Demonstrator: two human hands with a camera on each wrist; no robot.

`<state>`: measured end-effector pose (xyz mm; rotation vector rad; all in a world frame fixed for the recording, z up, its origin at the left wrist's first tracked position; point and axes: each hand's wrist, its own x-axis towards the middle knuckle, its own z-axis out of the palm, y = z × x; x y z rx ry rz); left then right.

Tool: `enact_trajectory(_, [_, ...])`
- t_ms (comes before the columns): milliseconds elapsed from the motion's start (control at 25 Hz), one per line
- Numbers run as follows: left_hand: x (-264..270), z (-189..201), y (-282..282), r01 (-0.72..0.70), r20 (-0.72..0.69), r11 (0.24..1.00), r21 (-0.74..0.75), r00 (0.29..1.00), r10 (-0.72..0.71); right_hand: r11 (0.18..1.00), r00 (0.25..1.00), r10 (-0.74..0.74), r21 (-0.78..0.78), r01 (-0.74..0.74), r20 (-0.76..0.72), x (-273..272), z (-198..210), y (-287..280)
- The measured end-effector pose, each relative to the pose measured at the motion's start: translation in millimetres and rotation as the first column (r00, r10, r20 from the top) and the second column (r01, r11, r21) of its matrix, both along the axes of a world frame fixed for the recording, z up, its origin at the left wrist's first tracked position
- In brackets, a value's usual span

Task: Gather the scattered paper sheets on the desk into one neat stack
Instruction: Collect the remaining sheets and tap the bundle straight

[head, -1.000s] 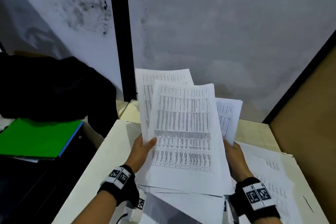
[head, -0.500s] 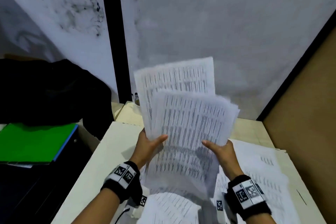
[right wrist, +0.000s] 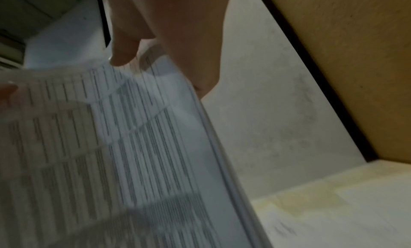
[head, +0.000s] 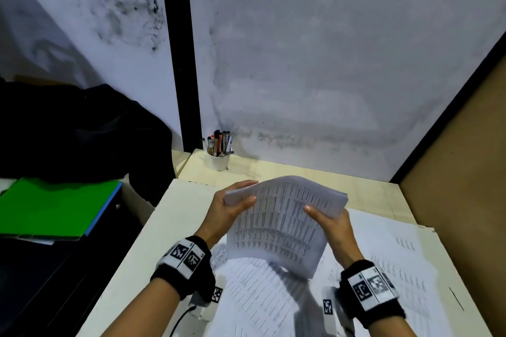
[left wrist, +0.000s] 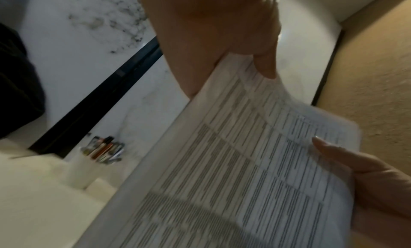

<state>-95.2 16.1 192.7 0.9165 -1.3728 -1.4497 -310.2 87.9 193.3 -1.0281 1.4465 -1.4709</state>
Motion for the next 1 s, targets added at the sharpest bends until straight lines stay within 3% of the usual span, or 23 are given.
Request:
enact_trajectory(120, [3.7, -32.3, 7.2, 0.026, 0.144, 0.993, 0.117, 0.989, -0.043, 0.989, 0.999, -0.030, 0.143, 0.034, -0.029, 11.8, -23.5, 1.6])
enact_trajectory(320, [26.0, -74.3, 10.7, 0.067, 0.349, 0.984, 0.164, 0.929, -0.122, 0.992, 0.993, -0.116, 0.051, 0.115, 0.006, 7.0, -20.2, -16.8])
enact_trajectory(440, [37.3, -82.1, 12.1, -0.024, 0.345, 0.985, 0.171, 0.938, -0.037, 0.957, 0.990, -0.141, 0.255, 0.142, -0.021, -15.8, -56.4, -23.2])
enact_trajectory(520, [46.9, -81.3, 16.2, -0.138, 0.374, 0.981, 0.139, 0.924, 0.077, 0.827, 0.976, -0.174, 0.519, 0.217, -0.131, -38.8, -102.9, -11.3])
enact_trajectory(600, [63.2, -87.6, 17.4, -0.249, 0.434, 0.963, 0.102, 0.882, 0.182, 0.624, 0.956, -0.114, 0.729, 0.281, -0.272, -51.5, -142.1, 8.8])
enact_trajectory(680, [79.8, -97.4, 16.0, -0.336, 0.481, 0.936, 0.105, 0.841, 0.248, 0.430, 0.895, -0.009, 0.806, 0.406, -0.446, -43.9, -159.8, 19.3])
enact_trajectory(720, [87.5, -105.0, 16.1, -0.362, 0.498, 0.925, 0.116, 0.827, 0.261, 0.380, 0.857, 0.032, 0.799, 0.466, -0.515, -34.2, -162.7, 20.1])
enact_trajectory(840, [102.8, -120.2, 17.9, -0.416, 0.550, 0.898, 0.144, 0.788, 0.276, 0.355, 0.821, 0.070, 0.784, 0.510, -0.566, -1.6, -163.8, 6.2])
enact_trajectory(1000, [114.8, -133.1, 17.7, -0.461, 0.570, 0.870, 0.174, 0.768, 0.293, 0.402, 0.884, -0.049, 0.801, 0.444, -0.465, 12.3, -167.5, -26.0])
